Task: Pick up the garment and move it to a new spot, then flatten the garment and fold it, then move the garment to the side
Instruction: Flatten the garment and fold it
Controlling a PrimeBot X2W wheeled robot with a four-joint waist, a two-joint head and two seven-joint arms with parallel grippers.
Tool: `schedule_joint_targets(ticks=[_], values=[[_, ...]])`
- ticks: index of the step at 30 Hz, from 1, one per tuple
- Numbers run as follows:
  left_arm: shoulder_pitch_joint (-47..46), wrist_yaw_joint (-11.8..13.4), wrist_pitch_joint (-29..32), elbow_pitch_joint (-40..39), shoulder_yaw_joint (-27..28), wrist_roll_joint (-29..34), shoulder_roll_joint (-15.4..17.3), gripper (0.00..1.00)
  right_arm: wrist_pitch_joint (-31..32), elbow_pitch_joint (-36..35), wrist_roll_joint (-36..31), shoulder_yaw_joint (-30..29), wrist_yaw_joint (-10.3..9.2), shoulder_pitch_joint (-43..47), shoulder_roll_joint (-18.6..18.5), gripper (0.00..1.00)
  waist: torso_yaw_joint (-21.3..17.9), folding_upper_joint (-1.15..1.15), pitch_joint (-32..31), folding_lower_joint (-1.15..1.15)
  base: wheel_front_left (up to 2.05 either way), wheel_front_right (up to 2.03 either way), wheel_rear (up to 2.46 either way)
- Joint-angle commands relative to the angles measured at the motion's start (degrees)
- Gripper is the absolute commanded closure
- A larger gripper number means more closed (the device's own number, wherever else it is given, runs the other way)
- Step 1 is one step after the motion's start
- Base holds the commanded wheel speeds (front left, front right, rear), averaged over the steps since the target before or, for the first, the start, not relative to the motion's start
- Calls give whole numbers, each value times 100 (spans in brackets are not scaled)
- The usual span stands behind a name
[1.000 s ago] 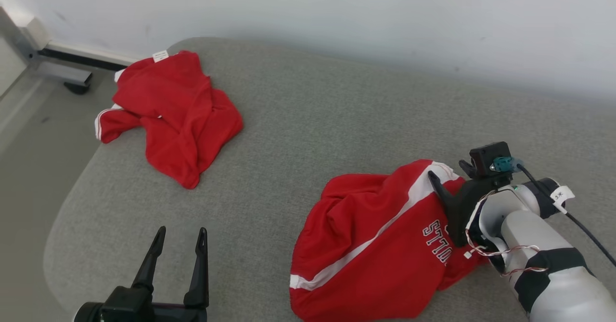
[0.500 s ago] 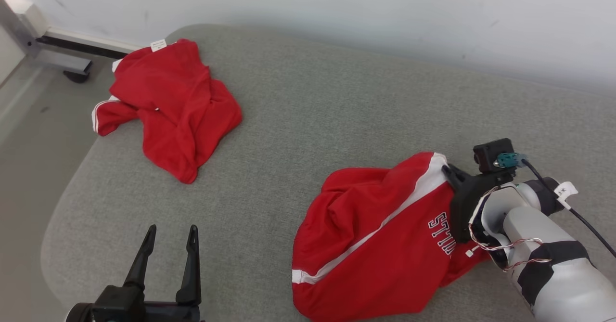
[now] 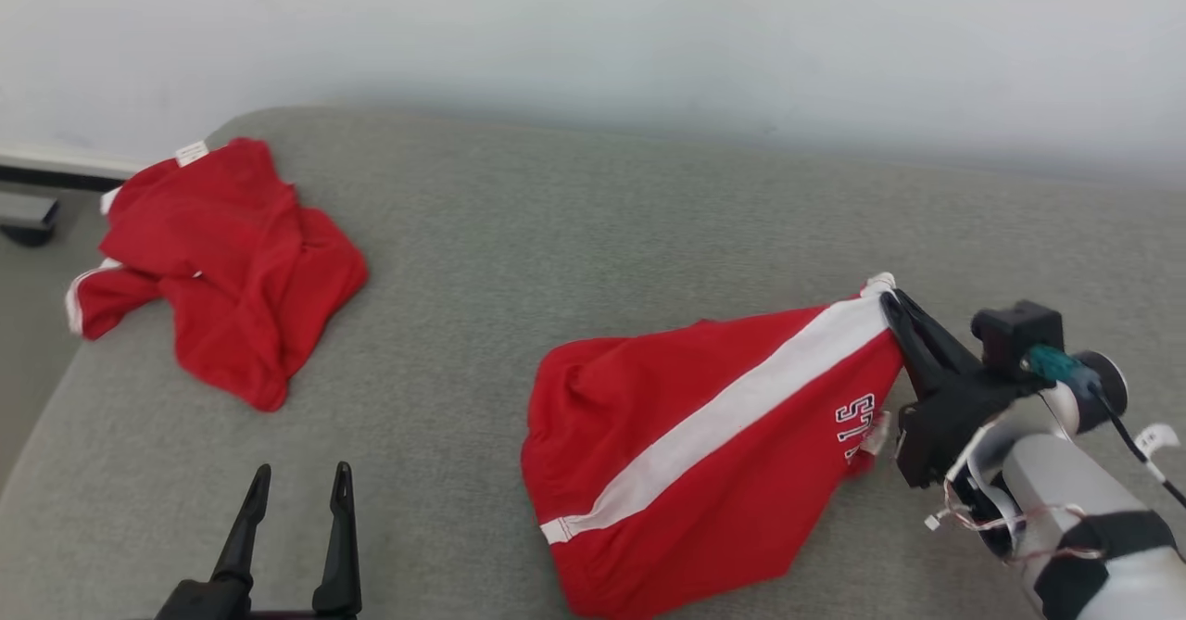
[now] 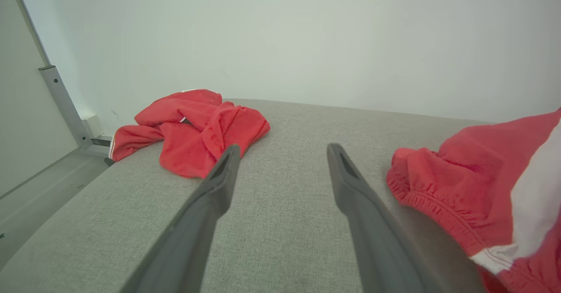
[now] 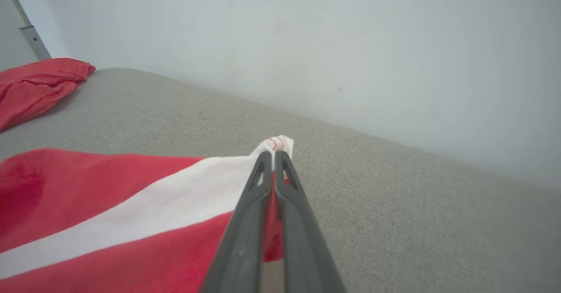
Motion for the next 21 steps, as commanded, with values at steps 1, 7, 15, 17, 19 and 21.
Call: schedule_joint_targets(ticks=[1,7,15,17,19,21], values=[[74,-18,-19,-21,6,61,-4,0,-50,-269,-97,-187,6,331,-101,100,-409,0,-143,0,0,0,0],[130,-25,-19,-10,30,59,-24,0,-55,-1714,-594,-1197,6,1796,-51,100,-756,0,-220,0,0,0,0],[118,-37,-19,24,-41,87,-37,0,96,-2982,-1016,-2337,6,3777,538,100,-888,0,-237,0,0,0,0],[90,-40,-19,47,-59,88,-37,0,172,-3100,-1165,-2512,6,4024,665,100,-891,0,-232,0,0,0,0],[77,-43,-19,67,-75,87,-35,0,236,-3146,-1271,-2636,6,4226,803,25,-887,0,-238,0,0,0,0],[80,-45,-19,73,-83,88,-37,0,244,-3145,-1308,-2695,6,4303,855,0,-881,0,-250,0,0,0,0]])
